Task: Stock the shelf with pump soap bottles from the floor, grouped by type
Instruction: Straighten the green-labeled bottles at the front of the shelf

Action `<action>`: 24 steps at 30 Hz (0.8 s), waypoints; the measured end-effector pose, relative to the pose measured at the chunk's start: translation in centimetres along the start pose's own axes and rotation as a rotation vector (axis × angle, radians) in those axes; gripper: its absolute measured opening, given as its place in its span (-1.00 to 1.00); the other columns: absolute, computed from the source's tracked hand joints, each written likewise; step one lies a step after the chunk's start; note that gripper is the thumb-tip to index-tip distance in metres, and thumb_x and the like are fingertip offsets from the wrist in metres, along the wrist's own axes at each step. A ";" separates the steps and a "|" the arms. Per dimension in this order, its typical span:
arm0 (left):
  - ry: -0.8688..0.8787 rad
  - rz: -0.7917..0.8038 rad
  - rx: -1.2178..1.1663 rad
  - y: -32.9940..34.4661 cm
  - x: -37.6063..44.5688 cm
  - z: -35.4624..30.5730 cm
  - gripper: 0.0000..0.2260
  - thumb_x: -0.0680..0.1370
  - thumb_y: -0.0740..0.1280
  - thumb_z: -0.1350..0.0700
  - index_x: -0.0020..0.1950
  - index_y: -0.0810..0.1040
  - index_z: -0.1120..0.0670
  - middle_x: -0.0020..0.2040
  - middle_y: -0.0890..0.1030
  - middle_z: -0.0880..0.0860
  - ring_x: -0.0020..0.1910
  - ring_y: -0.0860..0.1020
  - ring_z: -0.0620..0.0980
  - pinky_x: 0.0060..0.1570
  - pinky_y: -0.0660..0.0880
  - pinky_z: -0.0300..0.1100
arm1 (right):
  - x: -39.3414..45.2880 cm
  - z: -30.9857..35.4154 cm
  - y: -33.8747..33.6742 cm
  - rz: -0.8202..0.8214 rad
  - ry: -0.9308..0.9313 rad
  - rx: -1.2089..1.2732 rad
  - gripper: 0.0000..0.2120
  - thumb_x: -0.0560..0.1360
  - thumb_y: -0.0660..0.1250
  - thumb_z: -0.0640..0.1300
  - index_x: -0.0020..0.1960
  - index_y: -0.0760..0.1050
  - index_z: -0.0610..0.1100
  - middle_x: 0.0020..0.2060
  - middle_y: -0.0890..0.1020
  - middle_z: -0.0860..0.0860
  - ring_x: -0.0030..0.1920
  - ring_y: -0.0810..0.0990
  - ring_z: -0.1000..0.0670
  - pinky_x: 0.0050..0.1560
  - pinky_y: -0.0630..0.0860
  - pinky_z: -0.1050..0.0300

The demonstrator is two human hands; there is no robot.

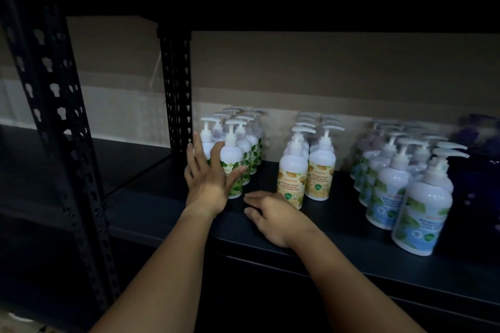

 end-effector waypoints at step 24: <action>0.058 -0.085 -0.125 -1.0 -0.8 -0.9 -0.25 0.51 0.42 -0.28 0.57 0.24 0.02 0.67 -0.26 0.10 0.63 -0.21 0.17 0.50 0.14 0.35 | -0.1 0.2 -0.2 -0.017 -0.016 -0.005 -0.57 0.71 0.19 -0.03 0.52 0.41 -0.17 0.52 0.42 -0.05 0.51 0.37 -0.03 0.46 0.16 0.31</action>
Point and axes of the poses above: each hand's wrist, its own x-axis towards the middle knuckle, its own y-axis out of the palm, z = x × y, the point moved 9 cm from there along x, towards the middle knuckle
